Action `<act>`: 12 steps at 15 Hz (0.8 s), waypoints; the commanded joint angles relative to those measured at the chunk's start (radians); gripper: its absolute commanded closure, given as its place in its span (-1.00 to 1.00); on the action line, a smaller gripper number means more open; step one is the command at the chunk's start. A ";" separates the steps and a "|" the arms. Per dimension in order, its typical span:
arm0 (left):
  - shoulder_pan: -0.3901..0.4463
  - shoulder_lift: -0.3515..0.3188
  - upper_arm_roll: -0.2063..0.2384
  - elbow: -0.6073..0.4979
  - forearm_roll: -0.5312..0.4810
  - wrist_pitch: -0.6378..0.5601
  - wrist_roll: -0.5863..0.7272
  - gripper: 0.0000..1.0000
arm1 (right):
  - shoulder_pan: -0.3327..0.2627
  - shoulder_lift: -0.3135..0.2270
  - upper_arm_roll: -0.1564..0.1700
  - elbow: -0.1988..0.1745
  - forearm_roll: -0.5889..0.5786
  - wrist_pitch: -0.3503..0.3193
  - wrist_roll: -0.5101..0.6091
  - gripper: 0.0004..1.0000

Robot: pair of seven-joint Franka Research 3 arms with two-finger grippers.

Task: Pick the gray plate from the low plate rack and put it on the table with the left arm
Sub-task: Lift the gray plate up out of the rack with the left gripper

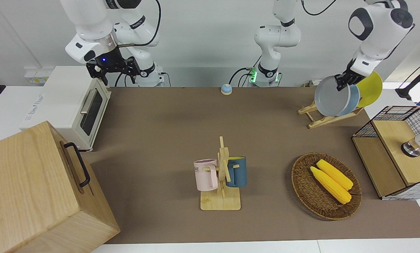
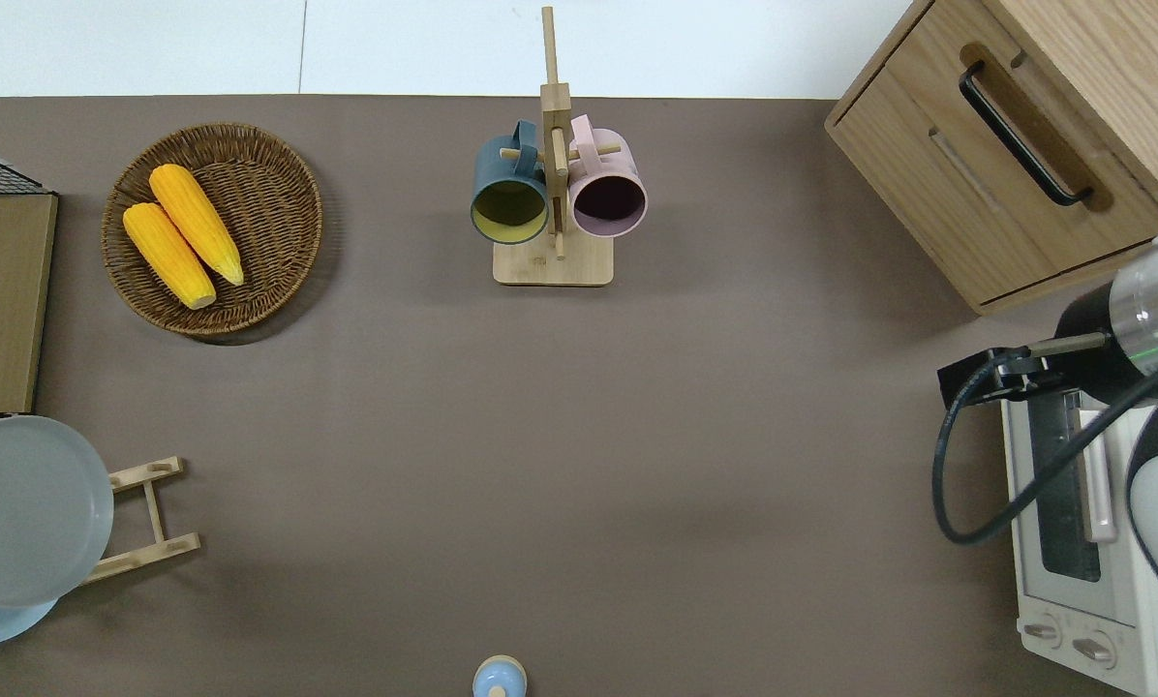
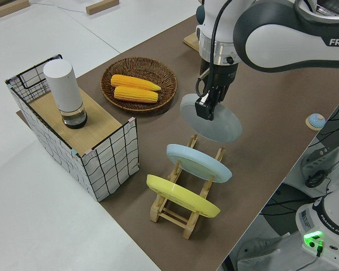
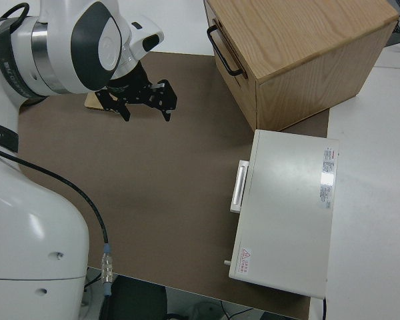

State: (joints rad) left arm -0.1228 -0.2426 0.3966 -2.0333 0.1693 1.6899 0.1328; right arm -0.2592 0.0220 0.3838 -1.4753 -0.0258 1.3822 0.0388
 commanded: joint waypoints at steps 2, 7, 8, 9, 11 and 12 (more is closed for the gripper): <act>-0.012 -0.010 -0.022 0.152 0.018 -0.160 -0.002 1.00 | -0.023 -0.002 0.021 0.006 -0.006 -0.011 0.012 -0.97; -0.011 -0.017 -0.047 0.199 0.007 -0.213 -0.009 1.00 | -0.023 -0.002 0.021 0.007 -0.005 -0.011 0.012 -0.97; -0.011 -0.014 -0.047 0.193 0.004 -0.213 -0.007 1.00 | -0.023 -0.002 0.021 0.007 -0.006 -0.012 0.012 -0.97; -0.011 -0.007 -0.047 0.185 -0.002 -0.213 -0.010 1.00 | -0.023 -0.002 0.021 0.007 -0.005 -0.011 0.012 -0.97; -0.014 0.012 -0.047 0.177 -0.072 -0.213 -0.057 1.00 | -0.023 -0.002 0.021 0.006 -0.005 -0.011 0.012 -0.97; -0.015 0.026 -0.047 0.168 -0.114 -0.213 -0.079 1.00 | -0.023 -0.002 0.021 0.007 -0.006 -0.011 0.012 -0.97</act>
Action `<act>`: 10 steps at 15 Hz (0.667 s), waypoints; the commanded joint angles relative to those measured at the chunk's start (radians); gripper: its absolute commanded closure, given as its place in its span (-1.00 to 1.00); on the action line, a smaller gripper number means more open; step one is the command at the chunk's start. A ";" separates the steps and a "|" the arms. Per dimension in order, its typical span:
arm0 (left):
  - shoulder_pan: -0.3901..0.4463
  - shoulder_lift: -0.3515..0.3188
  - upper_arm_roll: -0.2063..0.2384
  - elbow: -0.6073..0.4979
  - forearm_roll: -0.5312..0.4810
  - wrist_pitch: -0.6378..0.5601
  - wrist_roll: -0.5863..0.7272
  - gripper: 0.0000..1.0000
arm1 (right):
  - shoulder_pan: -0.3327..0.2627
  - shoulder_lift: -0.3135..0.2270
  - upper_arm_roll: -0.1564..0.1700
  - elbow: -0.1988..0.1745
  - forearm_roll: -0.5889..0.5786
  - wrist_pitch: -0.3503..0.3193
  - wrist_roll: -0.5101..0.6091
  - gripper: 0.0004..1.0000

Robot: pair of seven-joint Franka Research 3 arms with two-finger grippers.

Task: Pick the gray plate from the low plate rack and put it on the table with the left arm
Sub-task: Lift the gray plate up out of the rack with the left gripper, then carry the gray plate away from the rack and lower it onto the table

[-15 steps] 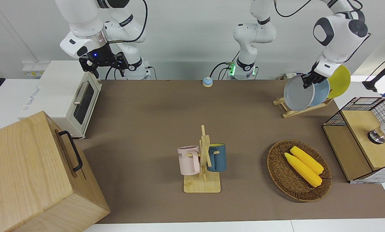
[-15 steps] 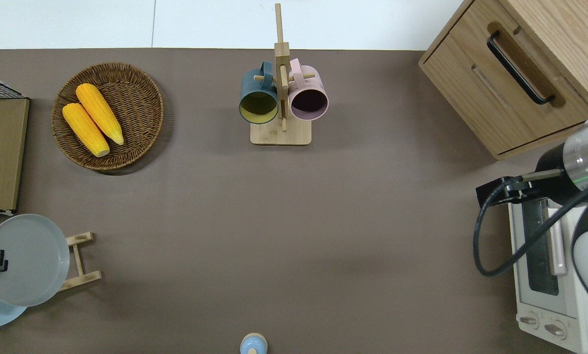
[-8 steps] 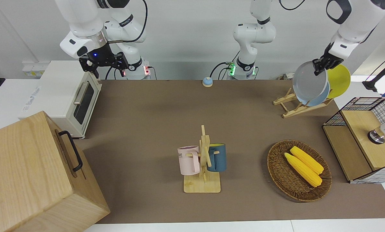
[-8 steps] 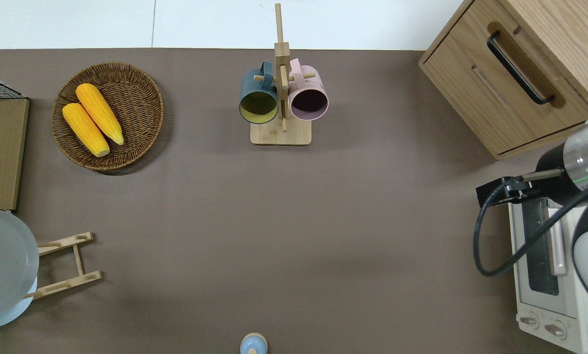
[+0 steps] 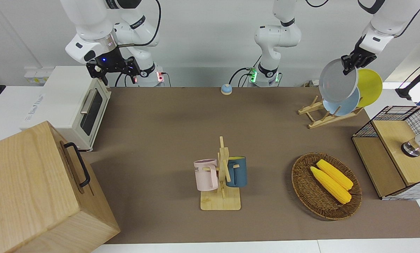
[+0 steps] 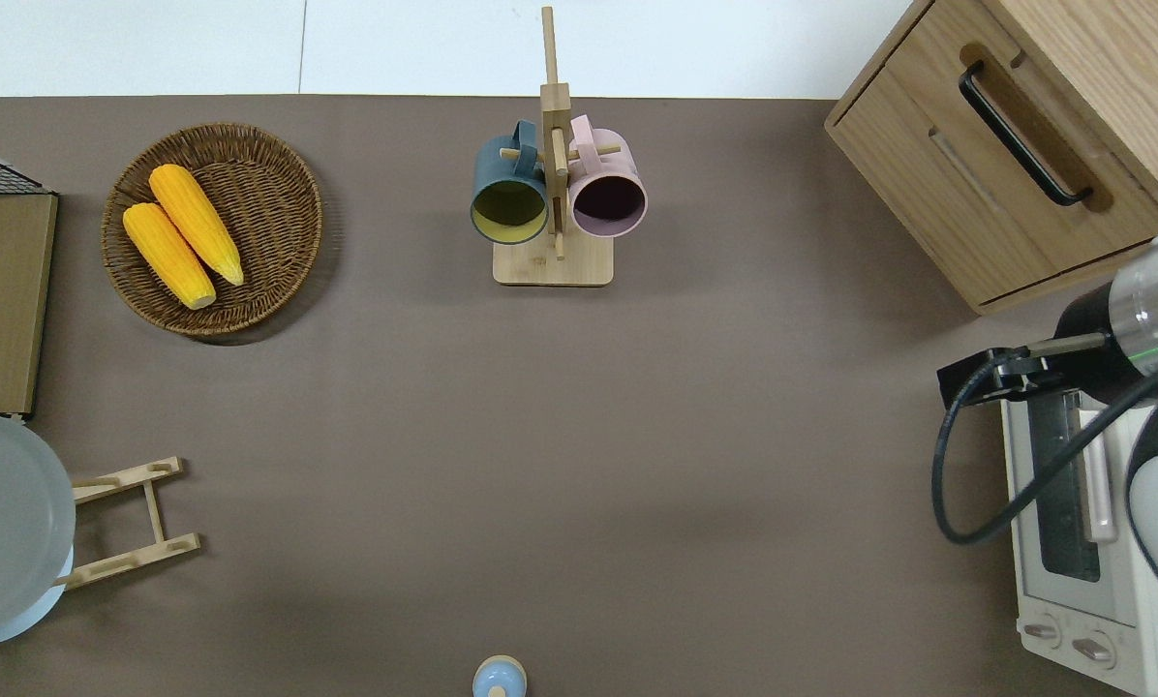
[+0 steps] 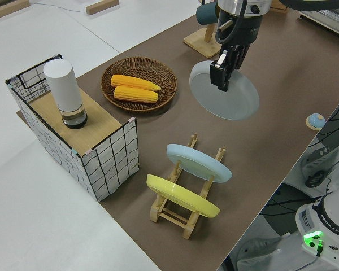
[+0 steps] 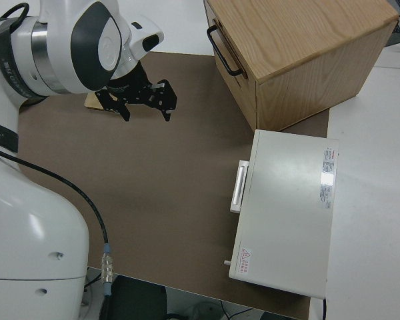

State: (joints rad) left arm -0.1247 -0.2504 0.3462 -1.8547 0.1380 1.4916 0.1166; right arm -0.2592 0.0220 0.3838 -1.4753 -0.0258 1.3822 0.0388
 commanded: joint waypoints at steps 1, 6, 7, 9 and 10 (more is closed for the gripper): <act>-0.029 0.043 0.004 -0.021 -0.121 -0.013 -0.077 1.00 | -0.023 -0.002 0.021 0.007 -0.005 -0.011 0.012 -0.97; -0.148 0.114 0.011 -0.053 -0.251 0.013 -0.146 1.00 | -0.023 -0.002 0.021 0.007 -0.006 -0.011 0.012 -0.97; -0.170 0.123 0.010 -0.069 -0.279 0.034 -0.162 1.00 | -0.023 -0.002 0.021 0.007 -0.005 -0.011 0.012 -0.97; -0.185 0.155 0.008 -0.089 -0.368 0.067 -0.167 1.00 | -0.023 -0.002 0.021 0.007 -0.006 -0.011 0.012 -0.97; -0.205 0.160 0.007 -0.118 -0.386 0.102 -0.167 1.00 | -0.023 -0.002 0.021 0.006 -0.006 -0.012 0.012 -0.97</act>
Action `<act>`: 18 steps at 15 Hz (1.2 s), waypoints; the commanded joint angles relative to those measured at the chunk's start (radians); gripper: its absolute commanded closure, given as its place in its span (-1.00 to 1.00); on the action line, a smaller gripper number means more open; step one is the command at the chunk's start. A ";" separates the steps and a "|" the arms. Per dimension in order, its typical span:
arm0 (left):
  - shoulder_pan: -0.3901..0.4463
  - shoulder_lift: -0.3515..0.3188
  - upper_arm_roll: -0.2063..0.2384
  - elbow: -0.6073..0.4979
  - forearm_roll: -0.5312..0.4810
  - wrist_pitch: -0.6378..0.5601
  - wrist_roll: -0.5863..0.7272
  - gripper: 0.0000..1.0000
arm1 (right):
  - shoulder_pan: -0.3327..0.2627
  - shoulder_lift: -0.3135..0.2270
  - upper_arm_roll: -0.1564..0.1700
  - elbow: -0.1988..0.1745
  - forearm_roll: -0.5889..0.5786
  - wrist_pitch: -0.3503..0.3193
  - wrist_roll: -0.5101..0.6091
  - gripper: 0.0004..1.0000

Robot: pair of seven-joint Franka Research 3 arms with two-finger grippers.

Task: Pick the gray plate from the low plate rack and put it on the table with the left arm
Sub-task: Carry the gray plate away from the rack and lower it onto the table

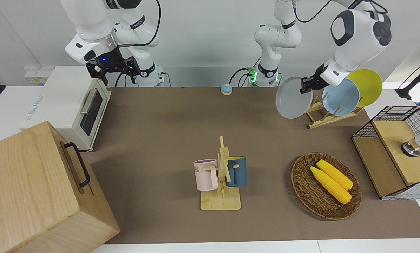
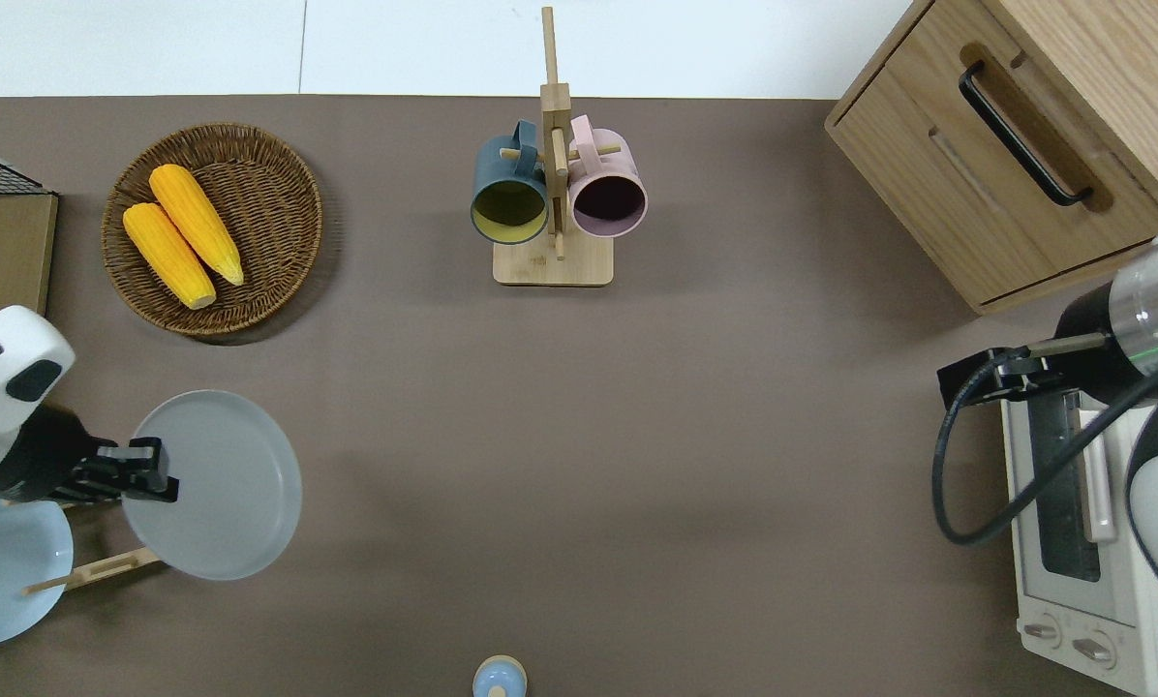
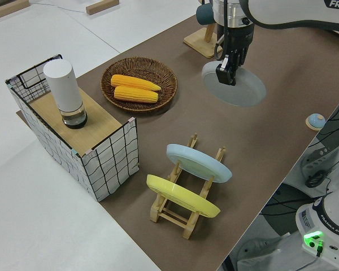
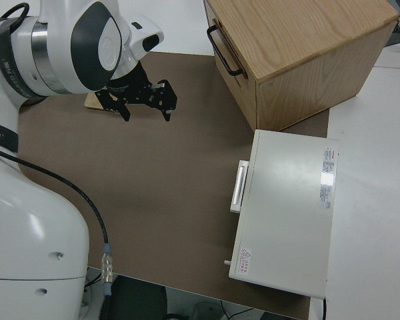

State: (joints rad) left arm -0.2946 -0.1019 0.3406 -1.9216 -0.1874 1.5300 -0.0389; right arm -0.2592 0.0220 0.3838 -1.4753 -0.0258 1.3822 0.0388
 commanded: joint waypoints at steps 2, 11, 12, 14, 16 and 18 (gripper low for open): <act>-0.057 0.024 0.009 -0.088 -0.063 0.114 -0.013 1.00 | -0.023 -0.002 0.021 0.007 -0.006 -0.011 0.012 -0.97; -0.080 0.085 -0.003 -0.209 -0.070 0.311 0.001 0.98 | -0.023 -0.002 0.021 0.007 -0.006 -0.011 0.012 -0.97; -0.081 0.099 -0.003 -0.209 -0.070 0.324 0.002 0.98 | -0.023 -0.002 0.021 0.007 -0.005 -0.012 0.012 -0.97; -0.087 0.100 -0.003 -0.214 -0.072 0.331 0.002 0.98 | -0.023 -0.002 0.021 0.007 -0.005 -0.012 0.012 -0.97; -0.087 0.102 -0.003 -0.214 -0.079 0.332 0.002 0.97 | -0.023 -0.002 0.021 0.007 -0.005 -0.011 0.012 -0.97; -0.087 0.107 -0.003 -0.215 -0.079 0.338 0.002 0.93 | -0.023 -0.002 0.020 0.007 -0.005 -0.011 0.012 -0.97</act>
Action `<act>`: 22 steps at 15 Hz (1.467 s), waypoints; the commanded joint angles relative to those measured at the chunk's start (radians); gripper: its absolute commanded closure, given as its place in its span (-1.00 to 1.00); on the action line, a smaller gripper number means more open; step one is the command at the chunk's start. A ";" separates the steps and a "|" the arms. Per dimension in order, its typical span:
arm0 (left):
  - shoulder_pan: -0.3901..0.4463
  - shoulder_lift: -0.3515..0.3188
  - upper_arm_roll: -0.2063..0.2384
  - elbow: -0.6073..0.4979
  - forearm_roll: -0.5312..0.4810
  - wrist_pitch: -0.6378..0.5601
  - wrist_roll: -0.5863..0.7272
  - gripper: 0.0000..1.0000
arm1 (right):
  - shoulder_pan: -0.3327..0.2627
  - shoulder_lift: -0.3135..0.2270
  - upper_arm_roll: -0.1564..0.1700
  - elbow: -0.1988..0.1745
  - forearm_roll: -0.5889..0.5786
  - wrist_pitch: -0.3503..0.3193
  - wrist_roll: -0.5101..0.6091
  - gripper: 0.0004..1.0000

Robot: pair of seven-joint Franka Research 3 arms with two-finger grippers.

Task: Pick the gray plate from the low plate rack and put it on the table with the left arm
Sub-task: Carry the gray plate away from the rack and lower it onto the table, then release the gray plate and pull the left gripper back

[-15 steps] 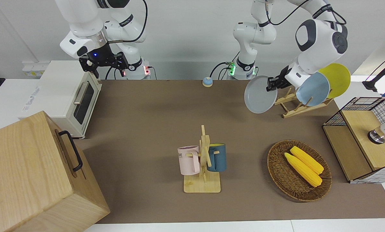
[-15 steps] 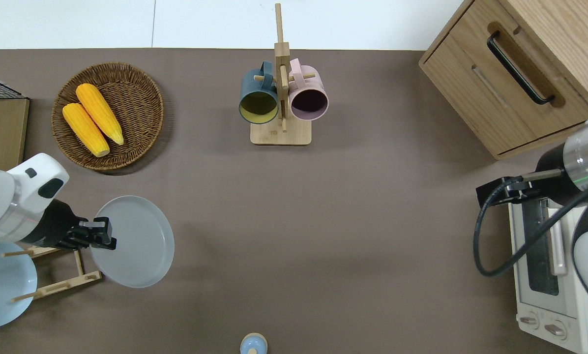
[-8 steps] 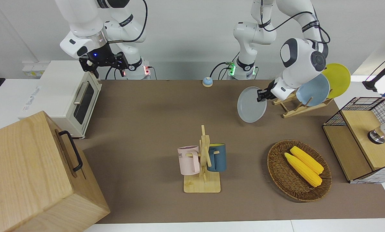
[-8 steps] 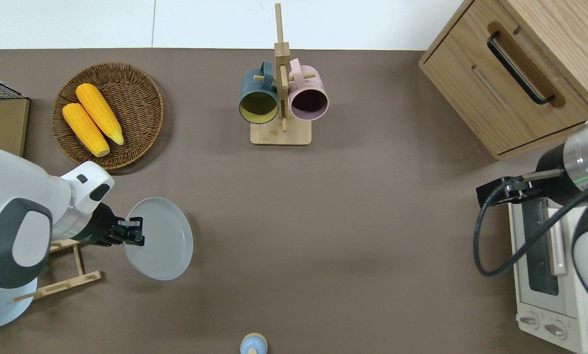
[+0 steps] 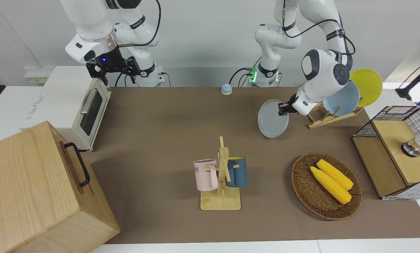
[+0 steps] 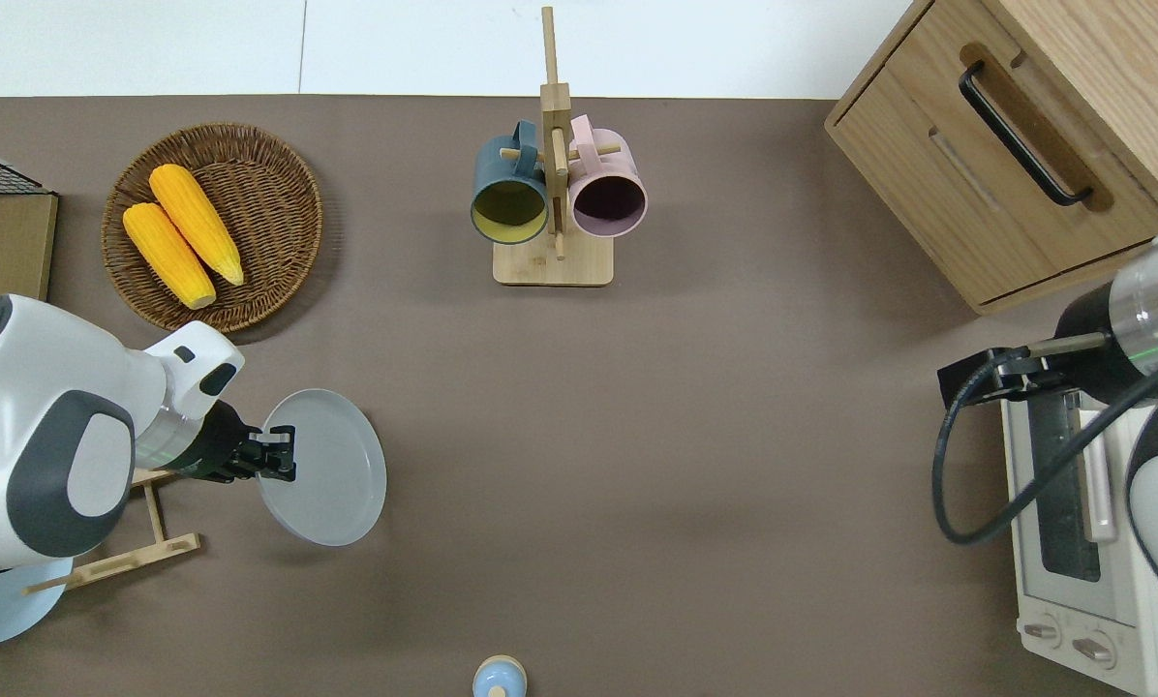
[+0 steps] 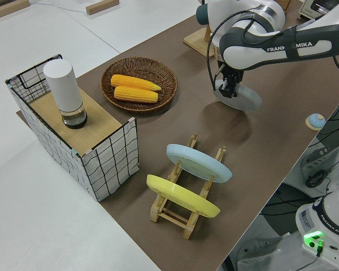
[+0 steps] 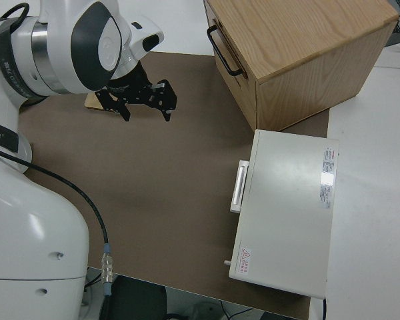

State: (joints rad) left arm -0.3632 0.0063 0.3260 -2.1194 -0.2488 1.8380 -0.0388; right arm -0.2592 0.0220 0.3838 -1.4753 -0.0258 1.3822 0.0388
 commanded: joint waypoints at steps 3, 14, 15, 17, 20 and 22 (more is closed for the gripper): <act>-0.023 -0.002 0.011 -0.019 -0.018 0.032 0.004 0.02 | -0.023 -0.002 0.021 0.006 -0.006 -0.011 0.012 -0.97; -0.022 -0.025 0.013 0.027 0.182 0.015 -0.007 -1.00 | -0.023 -0.002 0.021 0.007 -0.006 -0.011 0.012 -0.97; -0.022 -0.034 0.015 0.038 0.203 0.012 -0.007 -1.00 | -0.023 -0.002 0.020 0.007 -0.006 -0.011 0.012 -0.97; -0.020 -0.049 0.018 0.064 0.230 0.007 -0.007 -1.00 | -0.023 -0.002 0.021 0.006 -0.006 -0.011 0.012 -0.97; -0.008 -0.058 0.019 0.148 0.233 -0.034 -0.010 -1.00 | -0.023 -0.002 0.021 0.007 -0.006 -0.011 0.012 -0.97; -0.005 -0.066 0.021 0.228 0.229 -0.078 -0.012 -1.00 | -0.023 -0.002 0.021 0.007 -0.005 -0.012 0.012 -0.97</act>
State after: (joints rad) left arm -0.3665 -0.0435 0.3400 -1.9952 -0.0375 1.8328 -0.0379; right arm -0.2592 0.0220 0.3838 -1.4753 -0.0258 1.3822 0.0388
